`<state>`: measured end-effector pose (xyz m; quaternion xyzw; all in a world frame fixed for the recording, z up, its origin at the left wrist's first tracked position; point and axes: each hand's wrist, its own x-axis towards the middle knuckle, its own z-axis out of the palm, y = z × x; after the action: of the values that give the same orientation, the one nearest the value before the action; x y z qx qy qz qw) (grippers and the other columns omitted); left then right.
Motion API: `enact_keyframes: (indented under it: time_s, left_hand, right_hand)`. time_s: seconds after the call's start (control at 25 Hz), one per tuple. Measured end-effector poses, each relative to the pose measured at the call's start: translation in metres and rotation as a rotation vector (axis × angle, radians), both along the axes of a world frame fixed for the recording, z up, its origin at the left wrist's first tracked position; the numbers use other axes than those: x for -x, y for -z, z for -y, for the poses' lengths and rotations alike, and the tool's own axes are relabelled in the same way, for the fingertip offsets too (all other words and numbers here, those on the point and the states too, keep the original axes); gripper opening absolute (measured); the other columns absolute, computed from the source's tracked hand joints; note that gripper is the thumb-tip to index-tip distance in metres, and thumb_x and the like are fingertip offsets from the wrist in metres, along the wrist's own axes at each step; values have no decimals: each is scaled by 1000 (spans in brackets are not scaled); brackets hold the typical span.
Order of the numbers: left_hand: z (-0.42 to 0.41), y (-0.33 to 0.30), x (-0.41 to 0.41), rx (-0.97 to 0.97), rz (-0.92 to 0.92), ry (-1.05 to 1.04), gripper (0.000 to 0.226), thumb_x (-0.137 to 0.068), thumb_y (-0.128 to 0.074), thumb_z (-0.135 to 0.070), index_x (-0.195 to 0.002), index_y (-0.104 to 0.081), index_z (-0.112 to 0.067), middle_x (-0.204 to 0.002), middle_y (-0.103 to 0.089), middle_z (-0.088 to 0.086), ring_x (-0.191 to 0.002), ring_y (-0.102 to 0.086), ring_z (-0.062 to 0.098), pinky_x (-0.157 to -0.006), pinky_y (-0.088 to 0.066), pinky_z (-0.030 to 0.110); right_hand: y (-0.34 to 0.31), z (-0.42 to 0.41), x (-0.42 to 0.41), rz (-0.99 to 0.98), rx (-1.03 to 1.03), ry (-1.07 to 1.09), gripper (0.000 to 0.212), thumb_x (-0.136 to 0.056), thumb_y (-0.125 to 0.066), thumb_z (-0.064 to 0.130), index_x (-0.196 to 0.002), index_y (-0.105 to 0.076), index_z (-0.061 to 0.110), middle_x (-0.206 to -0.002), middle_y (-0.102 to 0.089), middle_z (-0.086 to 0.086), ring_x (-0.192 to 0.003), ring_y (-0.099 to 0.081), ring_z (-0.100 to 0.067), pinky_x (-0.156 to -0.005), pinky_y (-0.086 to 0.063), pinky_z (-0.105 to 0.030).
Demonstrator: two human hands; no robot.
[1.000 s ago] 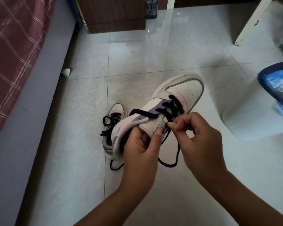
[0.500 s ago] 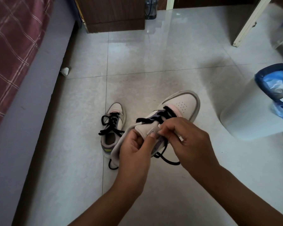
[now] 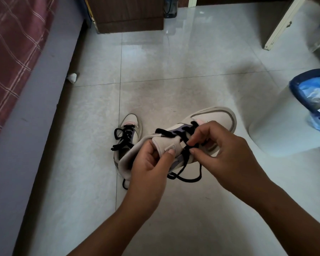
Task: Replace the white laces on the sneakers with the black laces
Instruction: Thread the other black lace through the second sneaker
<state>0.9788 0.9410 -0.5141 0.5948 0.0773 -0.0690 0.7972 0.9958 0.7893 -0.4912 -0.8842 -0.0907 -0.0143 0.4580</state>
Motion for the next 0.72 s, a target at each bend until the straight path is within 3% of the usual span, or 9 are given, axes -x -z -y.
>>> enact_keyframes:
  time_s: [0.12,0.28,0.4,0.48,0.6,0.72]
  left_hand:
    - [-1,1,0,9,-15,3,21,-90,-52,-7,-102,-63,-19,-97,-73,-4,-93,-69,9,-71,-53,15]
    - [-3,2,-1,-20,-6,73,22,-91,-50,-3,-101,-63,-18,-97,-73,-4,-93,-69,10,-72,-53,15]
    - [-4,4,0,-12,-3,131,24,-92,-48,0,-99,-63,-17,-94,-73,-5,-92,-69,10,-71,-53,16]
    - [-4,7,1,-13,-9,144,23,-92,-48,0,-99,-62,-16,-94,-73,-5,-92,-69,10,-71,-53,16]
    - [-7,13,1,-54,-22,181,22,-92,-49,0,-102,-62,-14,-95,-73,-4,-92,-69,10,-71,-53,15]
    - [-15,12,-3,-151,-73,295,19,-93,-50,-4,-102,-63,-14,-94,-74,-2,-89,-70,12,-69,-54,18]
  right_hand:
    - [1,-2,2,32,36,15,26,-78,-71,5,-80,-57,26,-80,-61,9,-80,-54,-9,-66,-43,-12]
    - [1,3,-2,82,118,-35,23,-75,-74,6,-83,-61,23,-80,-57,16,-82,-49,-5,-72,-37,-5]
    - [0,6,-12,200,319,-210,15,-73,-68,14,-88,-71,15,-84,-63,9,-86,-50,-13,-79,-33,-15]
    - [1,6,-15,207,409,-261,16,-72,-67,14,-86,-73,12,-85,-66,2,-83,-53,-19,-73,-36,-25]
    - [6,6,-16,157,432,-270,9,-70,-72,16,-78,-71,13,-83,-63,3,-81,-49,-15,-69,-37,-30]
    - [10,11,-23,-43,394,-330,15,-70,-79,23,-69,-64,21,-81,-58,10,-81,-48,-10,-72,-38,-26]
